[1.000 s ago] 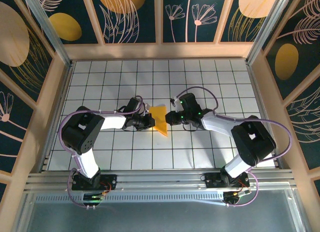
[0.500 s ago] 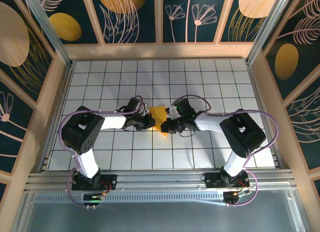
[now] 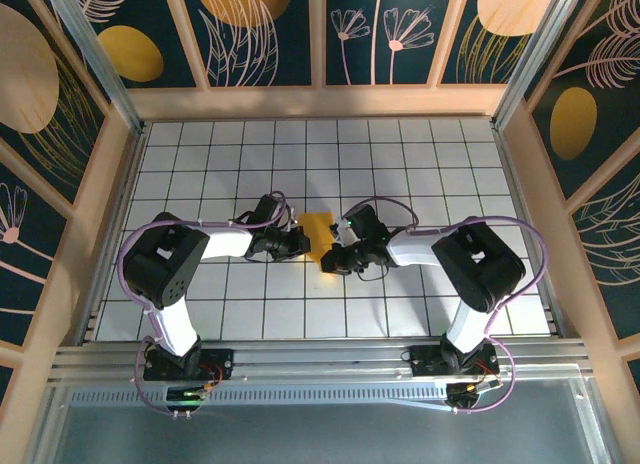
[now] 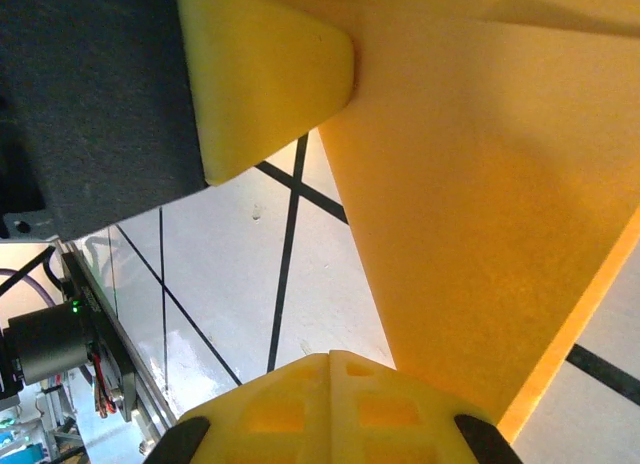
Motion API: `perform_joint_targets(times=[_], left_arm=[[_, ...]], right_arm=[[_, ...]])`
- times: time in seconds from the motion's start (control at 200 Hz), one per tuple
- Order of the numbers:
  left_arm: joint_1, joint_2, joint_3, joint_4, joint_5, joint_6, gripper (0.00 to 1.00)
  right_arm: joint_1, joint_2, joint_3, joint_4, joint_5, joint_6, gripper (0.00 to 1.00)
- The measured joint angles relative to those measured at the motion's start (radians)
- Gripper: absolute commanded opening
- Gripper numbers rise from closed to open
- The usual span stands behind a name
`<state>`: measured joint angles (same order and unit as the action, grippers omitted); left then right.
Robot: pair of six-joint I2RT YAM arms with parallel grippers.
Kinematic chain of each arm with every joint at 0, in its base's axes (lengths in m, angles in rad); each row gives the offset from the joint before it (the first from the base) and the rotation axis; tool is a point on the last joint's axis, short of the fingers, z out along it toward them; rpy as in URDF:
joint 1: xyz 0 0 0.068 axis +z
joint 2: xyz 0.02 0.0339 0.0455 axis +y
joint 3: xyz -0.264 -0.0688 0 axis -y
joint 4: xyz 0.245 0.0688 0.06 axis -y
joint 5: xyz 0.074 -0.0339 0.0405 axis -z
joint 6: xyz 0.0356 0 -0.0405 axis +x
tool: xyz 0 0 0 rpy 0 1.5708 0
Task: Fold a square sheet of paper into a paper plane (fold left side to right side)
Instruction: Third fold the triangle at the center of the table.
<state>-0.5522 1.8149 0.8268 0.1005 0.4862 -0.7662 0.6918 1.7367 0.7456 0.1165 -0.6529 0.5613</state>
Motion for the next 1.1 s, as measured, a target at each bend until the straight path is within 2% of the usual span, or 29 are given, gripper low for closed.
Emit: perform_joint_targets(times=[0.606, 1.096], left_arm=[[0.000, 0.000, 0.000, 0.000, 0.000, 0.000, 0.00], [0.000, 0.000, 0.000, 0.000, 0.000, 0.000, 0.00]], right_arm=[[0.010, 0.000, -0.018, 0.014, 0.008, 0.007, 0.00], [-0.019, -0.026, -0.017, 0.015, 0.035, 0.006, 0.00]])
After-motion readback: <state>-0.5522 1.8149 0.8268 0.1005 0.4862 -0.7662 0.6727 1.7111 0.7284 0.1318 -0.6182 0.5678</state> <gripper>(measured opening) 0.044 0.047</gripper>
